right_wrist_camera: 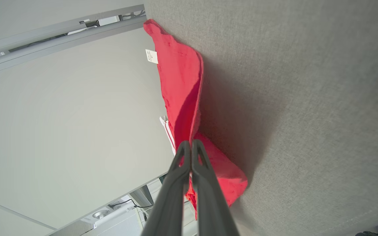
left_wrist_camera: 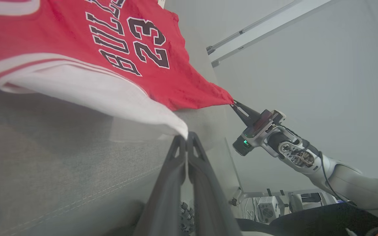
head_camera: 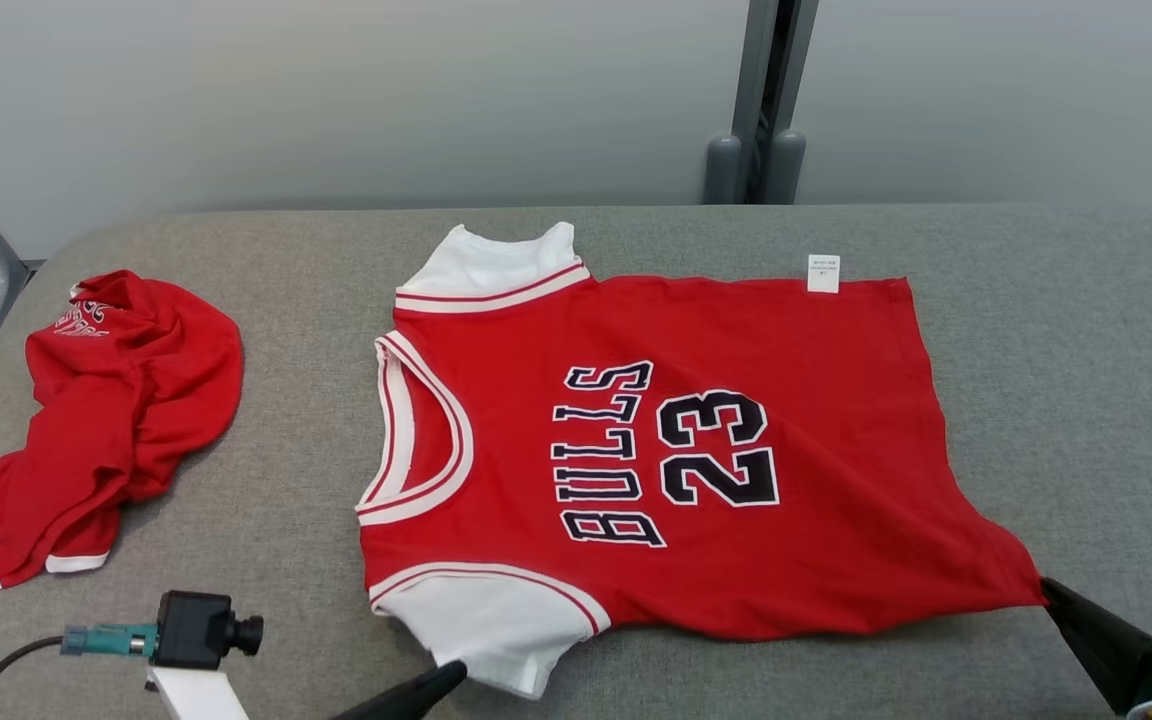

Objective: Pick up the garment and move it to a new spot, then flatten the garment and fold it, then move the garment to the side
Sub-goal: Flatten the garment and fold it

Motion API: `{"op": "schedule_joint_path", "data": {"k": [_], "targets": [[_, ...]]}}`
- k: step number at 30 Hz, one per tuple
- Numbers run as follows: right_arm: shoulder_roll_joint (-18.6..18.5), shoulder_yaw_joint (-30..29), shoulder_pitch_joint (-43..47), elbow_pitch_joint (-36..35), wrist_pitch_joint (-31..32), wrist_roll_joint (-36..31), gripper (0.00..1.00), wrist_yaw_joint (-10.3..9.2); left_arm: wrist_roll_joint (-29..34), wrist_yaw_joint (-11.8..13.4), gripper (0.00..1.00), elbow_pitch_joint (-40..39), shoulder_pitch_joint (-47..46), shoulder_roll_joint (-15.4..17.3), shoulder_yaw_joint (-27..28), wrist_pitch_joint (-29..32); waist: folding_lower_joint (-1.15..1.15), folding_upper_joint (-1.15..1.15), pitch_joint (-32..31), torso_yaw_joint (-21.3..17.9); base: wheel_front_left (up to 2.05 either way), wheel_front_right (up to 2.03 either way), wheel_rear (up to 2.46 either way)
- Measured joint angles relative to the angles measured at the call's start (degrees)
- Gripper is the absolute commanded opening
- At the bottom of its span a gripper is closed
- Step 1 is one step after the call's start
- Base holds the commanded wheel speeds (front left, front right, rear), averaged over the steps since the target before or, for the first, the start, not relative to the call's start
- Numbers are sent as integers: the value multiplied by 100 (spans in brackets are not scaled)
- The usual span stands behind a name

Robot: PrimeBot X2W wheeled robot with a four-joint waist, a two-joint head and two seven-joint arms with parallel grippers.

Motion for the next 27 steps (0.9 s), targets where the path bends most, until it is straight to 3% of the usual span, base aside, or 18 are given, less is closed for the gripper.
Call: {"op": "schedule_joint_path", "data": {"k": [6,11,14,27], "targets": [[66,47,-444,129,0,0,0,0,-434,-8,0,-357,-238,-255,559,-151,0,0,237,-35,0,0,0],[386,126,-953,610,0,0,0,0,-727,-9,0,-396,-337,-524,1125,-169,0,0,472,-72,0,0,0],[648,189,-1300,1088,0,0,0,0,-835,-12,0,-238,-361,-772,1529,-36,0,0,615,-54,0,0,0],[1202,212,-1811,2093,0,0,0,0,-608,-16,0,804,-417,-1304,2082,114,0,0,766,-4,0,0,0]]}}
